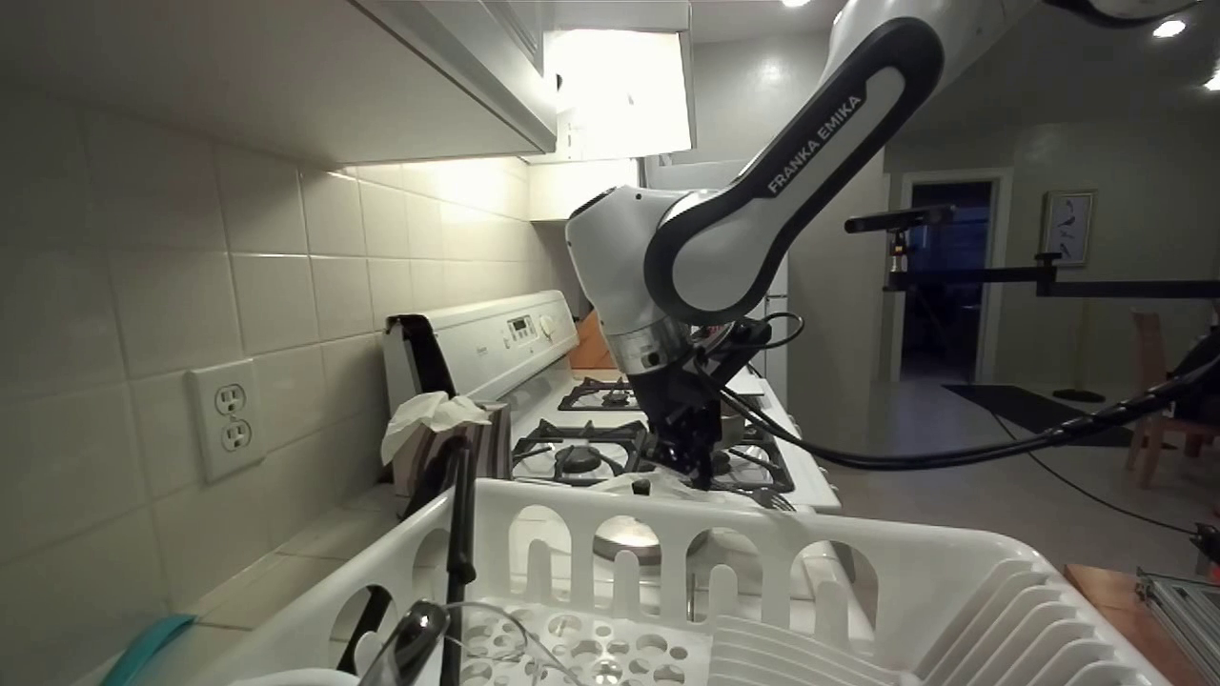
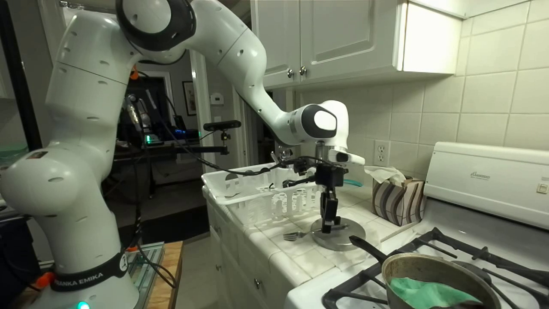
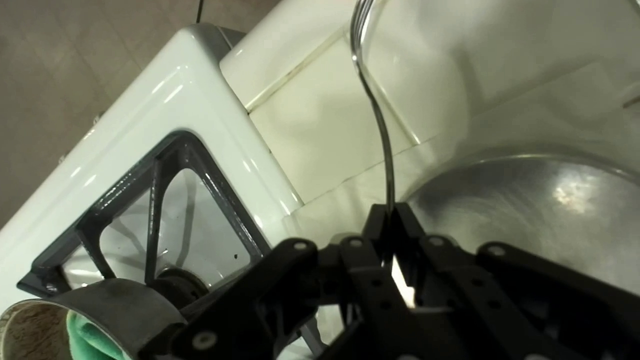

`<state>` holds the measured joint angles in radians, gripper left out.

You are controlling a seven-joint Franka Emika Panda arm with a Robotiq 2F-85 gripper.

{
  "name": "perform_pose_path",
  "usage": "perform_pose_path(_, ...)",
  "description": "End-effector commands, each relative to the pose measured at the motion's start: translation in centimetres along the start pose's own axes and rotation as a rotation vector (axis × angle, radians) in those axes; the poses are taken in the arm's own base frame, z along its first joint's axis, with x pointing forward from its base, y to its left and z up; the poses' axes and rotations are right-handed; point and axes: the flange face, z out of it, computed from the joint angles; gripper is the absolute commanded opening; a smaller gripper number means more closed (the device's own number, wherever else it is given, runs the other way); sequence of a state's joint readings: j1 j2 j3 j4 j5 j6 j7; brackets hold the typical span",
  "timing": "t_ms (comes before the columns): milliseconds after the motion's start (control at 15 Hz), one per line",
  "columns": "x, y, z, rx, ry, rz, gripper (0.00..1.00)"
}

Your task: Use the fork to press down on the rug in the pot and place the fork back

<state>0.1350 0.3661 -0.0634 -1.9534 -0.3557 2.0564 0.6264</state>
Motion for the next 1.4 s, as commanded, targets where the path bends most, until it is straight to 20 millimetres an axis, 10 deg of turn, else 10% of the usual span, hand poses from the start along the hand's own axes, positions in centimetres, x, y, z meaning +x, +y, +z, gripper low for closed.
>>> perform_pose_path(0, 0.5, -0.8, 0.6, 0.008, 0.041, -0.021, 0.02)
perform_pose_path(533, 0.4, -1.4, 1.5, 0.009, 0.052, -0.019, 0.04)
perform_pose_path(600, 0.4, -1.4, 1.6, 0.005, 0.052, -0.017, 0.33)
perform_pose_path(1333, 0.0, 1.6, -1.8, 0.004, 0.16, 0.008, 1.0)
